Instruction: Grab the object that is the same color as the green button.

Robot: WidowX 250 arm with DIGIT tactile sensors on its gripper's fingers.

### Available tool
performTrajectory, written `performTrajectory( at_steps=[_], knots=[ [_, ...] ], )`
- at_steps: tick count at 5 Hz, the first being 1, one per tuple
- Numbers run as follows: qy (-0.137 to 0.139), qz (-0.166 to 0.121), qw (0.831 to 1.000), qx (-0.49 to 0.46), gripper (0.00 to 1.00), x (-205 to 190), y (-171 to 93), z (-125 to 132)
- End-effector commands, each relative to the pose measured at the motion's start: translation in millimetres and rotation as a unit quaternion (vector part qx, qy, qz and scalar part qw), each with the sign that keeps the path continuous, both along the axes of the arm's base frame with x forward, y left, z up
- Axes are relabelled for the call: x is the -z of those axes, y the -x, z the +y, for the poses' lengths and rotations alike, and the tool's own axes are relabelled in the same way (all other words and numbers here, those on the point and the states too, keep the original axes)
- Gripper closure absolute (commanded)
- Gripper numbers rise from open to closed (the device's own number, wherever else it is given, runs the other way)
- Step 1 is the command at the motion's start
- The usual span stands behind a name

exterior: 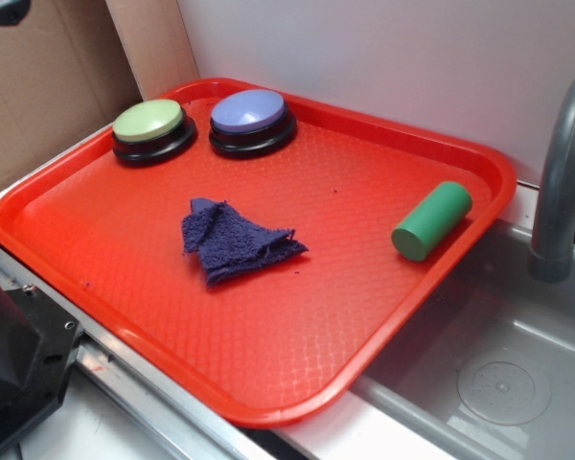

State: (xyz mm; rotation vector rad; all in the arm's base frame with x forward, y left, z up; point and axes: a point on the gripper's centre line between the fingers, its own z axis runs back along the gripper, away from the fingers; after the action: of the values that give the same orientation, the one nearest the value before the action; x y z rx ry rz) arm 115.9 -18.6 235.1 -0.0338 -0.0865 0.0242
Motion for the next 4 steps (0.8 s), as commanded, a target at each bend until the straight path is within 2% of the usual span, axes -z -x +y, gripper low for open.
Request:
performTrajectory(
  at_steps=[1, 2, 3, 4],
  knots=[
    [0.0, 0.0, 1.0, 0.0, 0.0, 0.0, 0.0, 0.0],
    [0.004, 0.011, 1.0, 0.004, 0.0, 7.3, -6.6, -5.0],
    [0.012, 0.017, 0.999, -0.034, 0.0, 24.3, -21.4, -15.5],
    [-0.011, 0.007, 0.996, -0.086, 0.0, 44.7, -50.7, -30.9]
  ],
)
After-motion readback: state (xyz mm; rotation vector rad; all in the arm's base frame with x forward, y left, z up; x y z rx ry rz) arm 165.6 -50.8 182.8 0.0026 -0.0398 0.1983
